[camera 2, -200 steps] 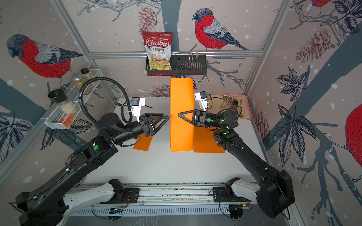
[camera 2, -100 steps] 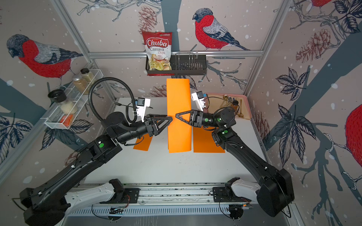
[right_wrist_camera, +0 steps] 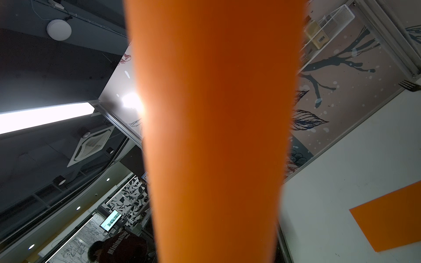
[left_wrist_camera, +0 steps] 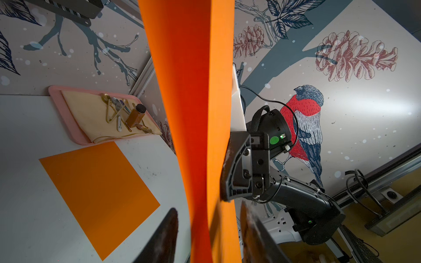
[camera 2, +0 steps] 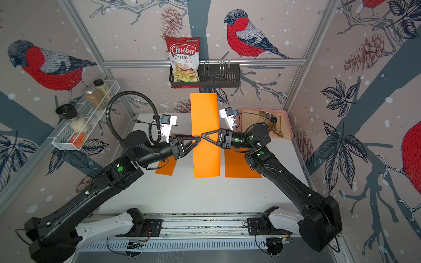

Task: Fold the rectangular paper in half along the long edge
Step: Fold the paper.

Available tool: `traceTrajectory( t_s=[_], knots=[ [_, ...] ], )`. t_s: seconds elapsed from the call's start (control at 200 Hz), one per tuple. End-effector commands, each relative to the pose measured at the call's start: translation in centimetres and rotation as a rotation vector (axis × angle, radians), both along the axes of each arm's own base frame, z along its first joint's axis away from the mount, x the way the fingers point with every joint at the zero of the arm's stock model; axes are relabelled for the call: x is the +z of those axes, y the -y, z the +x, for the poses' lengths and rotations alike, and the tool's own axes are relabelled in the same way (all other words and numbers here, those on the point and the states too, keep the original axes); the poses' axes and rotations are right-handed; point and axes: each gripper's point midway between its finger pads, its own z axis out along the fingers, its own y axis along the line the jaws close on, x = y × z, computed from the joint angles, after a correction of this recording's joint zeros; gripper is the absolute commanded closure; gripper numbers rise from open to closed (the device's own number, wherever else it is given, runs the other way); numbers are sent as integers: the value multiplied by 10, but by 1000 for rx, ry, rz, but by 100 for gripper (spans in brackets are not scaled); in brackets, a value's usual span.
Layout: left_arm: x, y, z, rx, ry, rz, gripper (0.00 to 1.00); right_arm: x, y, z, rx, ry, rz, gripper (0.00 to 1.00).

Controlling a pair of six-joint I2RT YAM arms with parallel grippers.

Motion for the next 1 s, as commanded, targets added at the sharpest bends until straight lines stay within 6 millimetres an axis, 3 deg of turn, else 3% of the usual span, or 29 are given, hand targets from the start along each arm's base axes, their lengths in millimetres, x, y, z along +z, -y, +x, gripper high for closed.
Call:
traceTrajectory(
  t_s=[0.0,0.285,0.996],
  knots=[
    [17,1,-4,-20,54,-51,61,7,0,-1,-9,36,18,82],
    [18,2,-4,-28,55,-55,78,11,2,-5,-3,48,28,82],
    [17,4,-6,-42,58,-56,100,12,2,-6,-5,55,29,82]
  ],
)
